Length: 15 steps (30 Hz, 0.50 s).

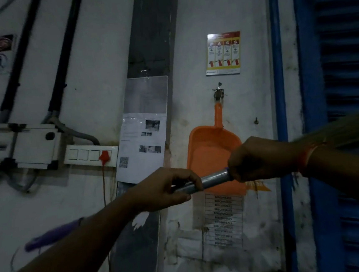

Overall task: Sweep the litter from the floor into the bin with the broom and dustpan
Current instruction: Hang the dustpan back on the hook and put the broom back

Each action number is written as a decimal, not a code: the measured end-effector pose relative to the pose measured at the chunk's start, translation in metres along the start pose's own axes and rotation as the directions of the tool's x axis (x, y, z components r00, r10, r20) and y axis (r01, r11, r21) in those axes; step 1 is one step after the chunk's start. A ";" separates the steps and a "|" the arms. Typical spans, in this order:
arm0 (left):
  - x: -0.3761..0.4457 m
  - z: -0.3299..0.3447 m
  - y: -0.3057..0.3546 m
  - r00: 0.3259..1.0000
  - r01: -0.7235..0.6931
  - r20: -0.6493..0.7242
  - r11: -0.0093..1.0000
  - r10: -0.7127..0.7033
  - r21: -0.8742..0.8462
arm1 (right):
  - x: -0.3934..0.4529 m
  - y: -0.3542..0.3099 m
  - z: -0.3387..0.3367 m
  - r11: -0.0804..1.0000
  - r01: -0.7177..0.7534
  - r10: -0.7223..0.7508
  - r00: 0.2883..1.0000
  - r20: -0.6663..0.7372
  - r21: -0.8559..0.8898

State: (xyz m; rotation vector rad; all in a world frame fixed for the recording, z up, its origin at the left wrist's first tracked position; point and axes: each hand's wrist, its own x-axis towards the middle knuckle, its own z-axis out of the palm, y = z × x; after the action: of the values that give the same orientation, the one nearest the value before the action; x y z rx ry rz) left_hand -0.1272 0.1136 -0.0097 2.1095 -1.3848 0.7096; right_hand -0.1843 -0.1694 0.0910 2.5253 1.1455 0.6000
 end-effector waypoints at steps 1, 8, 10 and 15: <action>0.003 -0.003 0.002 1.000 -0.011 0.010 0.999 0.011 0.043 | -0.004 0.000 0.003 1.000 0.003 -0.002 1.000 -0.021 0.019; 0.021 -0.008 0.008 0.991 -0.068 -0.093 0.951 0.100 0.303 | -0.027 0.003 0.033 0.989 -0.009 0.037 0.981 -0.192 0.148; 0.023 -0.002 0.009 0.981 -0.058 -0.151 0.931 0.120 0.359 | -0.032 0.003 0.041 0.982 -0.022 0.060 0.977 -0.204 0.185; 0.024 0.027 0.024 0.872 0.038 -0.472 0.941 0.134 0.337 | -0.042 0.005 0.057 0.967 -0.053 0.119 0.959 -0.257 0.249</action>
State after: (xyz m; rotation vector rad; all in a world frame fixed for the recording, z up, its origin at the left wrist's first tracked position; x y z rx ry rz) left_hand -0.1373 0.0714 -0.0095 1.9367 -1.0873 1.4783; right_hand -0.1779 -0.2102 0.0336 2.7754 1.2713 0.9026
